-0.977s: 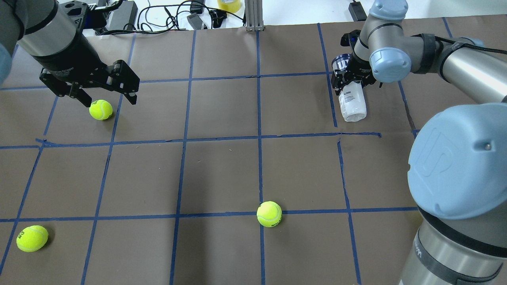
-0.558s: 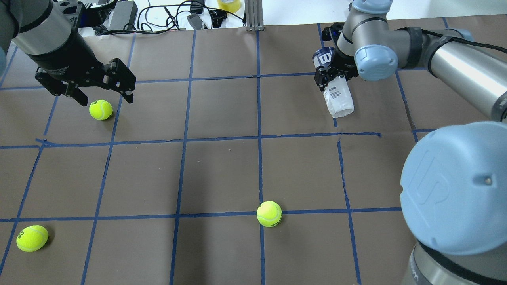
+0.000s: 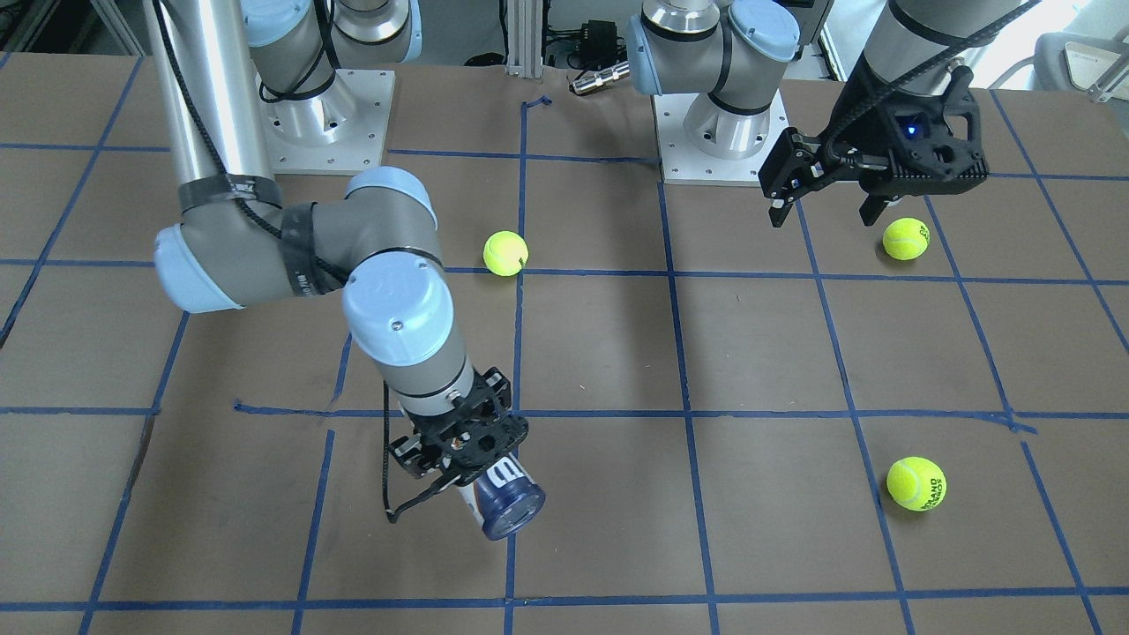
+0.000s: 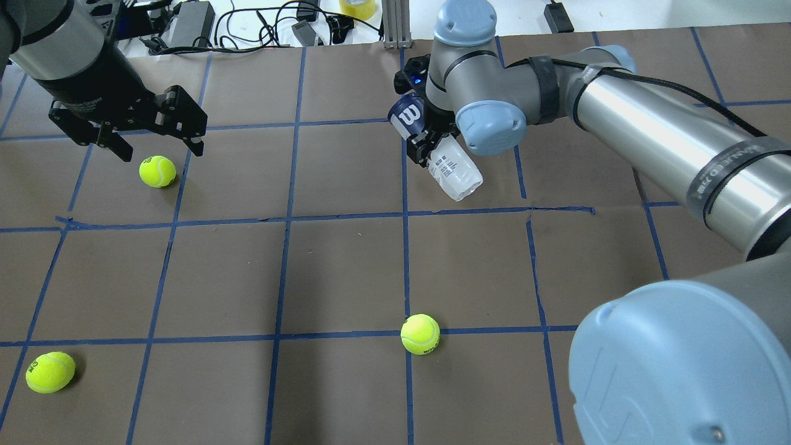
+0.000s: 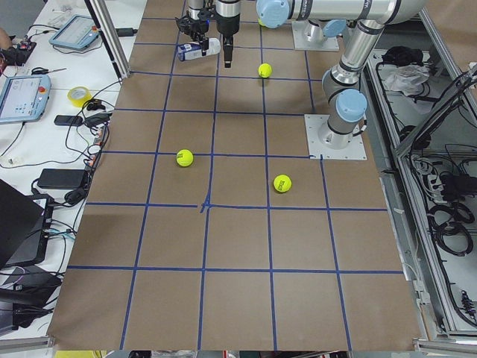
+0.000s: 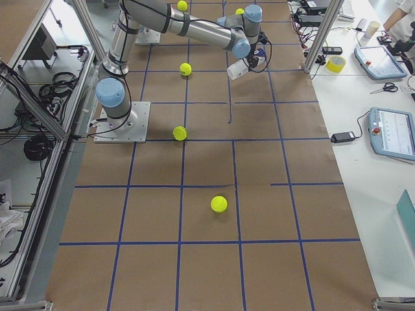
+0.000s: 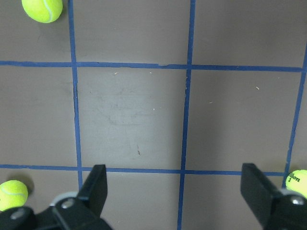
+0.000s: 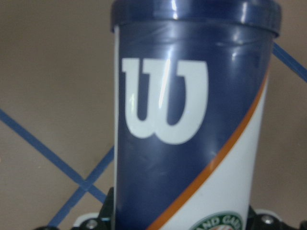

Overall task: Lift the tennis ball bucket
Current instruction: 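Lift the can with the right gripper and carry it toward the table center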

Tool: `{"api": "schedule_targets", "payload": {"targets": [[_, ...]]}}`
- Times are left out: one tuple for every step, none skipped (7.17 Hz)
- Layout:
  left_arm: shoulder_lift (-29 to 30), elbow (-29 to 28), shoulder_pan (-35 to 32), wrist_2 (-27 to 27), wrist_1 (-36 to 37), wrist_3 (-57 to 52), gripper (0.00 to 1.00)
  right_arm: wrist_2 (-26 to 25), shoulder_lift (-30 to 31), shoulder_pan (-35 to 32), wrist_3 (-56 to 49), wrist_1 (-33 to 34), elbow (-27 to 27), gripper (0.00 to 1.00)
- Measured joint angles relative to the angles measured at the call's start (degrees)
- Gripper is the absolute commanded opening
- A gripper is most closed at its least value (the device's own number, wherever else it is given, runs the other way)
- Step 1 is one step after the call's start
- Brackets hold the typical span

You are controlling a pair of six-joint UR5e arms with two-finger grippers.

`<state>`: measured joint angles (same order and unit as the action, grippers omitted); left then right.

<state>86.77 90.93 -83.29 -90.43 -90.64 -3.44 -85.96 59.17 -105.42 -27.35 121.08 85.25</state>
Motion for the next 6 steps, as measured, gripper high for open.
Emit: {"api": "schedule_targets", "payload": {"targets": [[-0.08, -0.09, 1.61, 0.28, -0.18, -0.7, 1.0, -1.09, 0.16, -2.66, -4.58, 1.37, 0.05, 0.75], [-0.19, -0.14, 2.78, 0.35, -0.39, -1.49, 1.0, -2.42, 0.21, -4.16, -9.71, 2.51, 0.27, 0.74], [-0.24, -0.18, 3.38, 0.36, -0.51, -2.03, 1.0, -3.18, 0.25, -4.86, -14.83, 3.62, 0.63, 0.74], [-0.27, -0.24, 3.7, 0.35, -0.59, -2.44, 1.0, -3.49, 0.3, -5.33, -19.61, 4.4, 0.87, 0.71], [-0.3, -0.31, 3.85, 0.3, -0.75, -2.76, 1.0, -3.59, 0.27, -6.48, -23.87, 4.93, 1.01, 0.69], [-0.34, -0.35, 3.89, 0.19, -0.96, -2.92, 1.0, -3.64, 0.08, -8.4, -28.7, 6.25, 1.09, 0.69]]}}
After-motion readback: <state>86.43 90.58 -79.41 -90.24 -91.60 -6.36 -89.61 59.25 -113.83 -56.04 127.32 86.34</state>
